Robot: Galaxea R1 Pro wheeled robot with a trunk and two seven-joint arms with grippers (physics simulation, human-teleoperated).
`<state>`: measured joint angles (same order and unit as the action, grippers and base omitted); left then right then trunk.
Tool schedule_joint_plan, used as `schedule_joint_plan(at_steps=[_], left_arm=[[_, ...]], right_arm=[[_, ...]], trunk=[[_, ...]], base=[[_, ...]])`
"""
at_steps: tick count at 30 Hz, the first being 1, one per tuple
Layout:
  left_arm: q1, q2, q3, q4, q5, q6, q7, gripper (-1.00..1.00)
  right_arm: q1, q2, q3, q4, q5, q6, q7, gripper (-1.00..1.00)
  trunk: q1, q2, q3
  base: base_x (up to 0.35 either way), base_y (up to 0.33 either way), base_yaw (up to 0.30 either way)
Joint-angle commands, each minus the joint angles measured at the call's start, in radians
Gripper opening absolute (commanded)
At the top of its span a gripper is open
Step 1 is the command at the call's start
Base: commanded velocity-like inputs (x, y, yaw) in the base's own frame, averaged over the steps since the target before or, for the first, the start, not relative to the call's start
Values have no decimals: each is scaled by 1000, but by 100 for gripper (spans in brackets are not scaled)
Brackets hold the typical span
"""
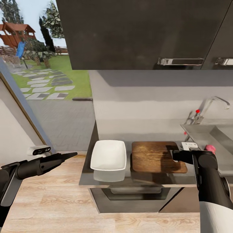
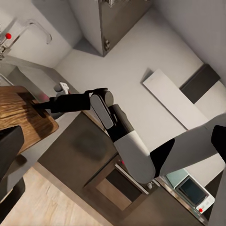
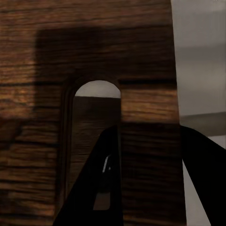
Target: In the kitchen, take the Vidalia onion out of the sink, dice it on the chopping board with the paring knife, put the diced onion into the bowl on the countertop, then place both the paring knife and the chopping board into the sink.
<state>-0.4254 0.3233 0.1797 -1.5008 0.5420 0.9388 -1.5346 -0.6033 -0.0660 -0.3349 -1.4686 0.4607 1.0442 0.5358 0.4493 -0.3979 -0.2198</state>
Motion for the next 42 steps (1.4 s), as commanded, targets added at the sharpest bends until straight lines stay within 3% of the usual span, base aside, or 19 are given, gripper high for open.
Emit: schedule_joint_plan(at_steps=[1, 14, 15, 37, 40, 42], left_arm=[[-1, 0, 0, 0, 1, 11, -3, 100], [0, 0, 0, 1, 1, 11, -3, 100], [0, 0, 0, 1, 1, 11, -3, 100], [0, 0, 0, 1, -2, 9, -4, 100], [0, 0, 0, 0, -3, 9, -4, 100], [-1, 0, 0, -1, -3, 8, -5, 100]], right_arm=[[-1, 0, 0, -1, 10, 3, 10, -100], [-1, 0, -1, -1, 10, 3, 10, -100], [-1, 0, -1, -1, 10, 3, 8, 100], [-1, 0, -3, -13, 7, 3, 12, 100], [-2, 0, -10, -33, -11, 3, 34, 100], [-2, -3, -28, -51, -44, 3, 86, 100]], trunk=[[1, -2, -2], [1, -2, -2], [1, -2, -2], [1, -2, 0], [1, -2, 3], [1, -2, 5]], base=[[32, 16, 0], [6, 3, 0], [0, 0, 0], [0, 0, -13], [0, 0, -161], [0, 0, -195]])
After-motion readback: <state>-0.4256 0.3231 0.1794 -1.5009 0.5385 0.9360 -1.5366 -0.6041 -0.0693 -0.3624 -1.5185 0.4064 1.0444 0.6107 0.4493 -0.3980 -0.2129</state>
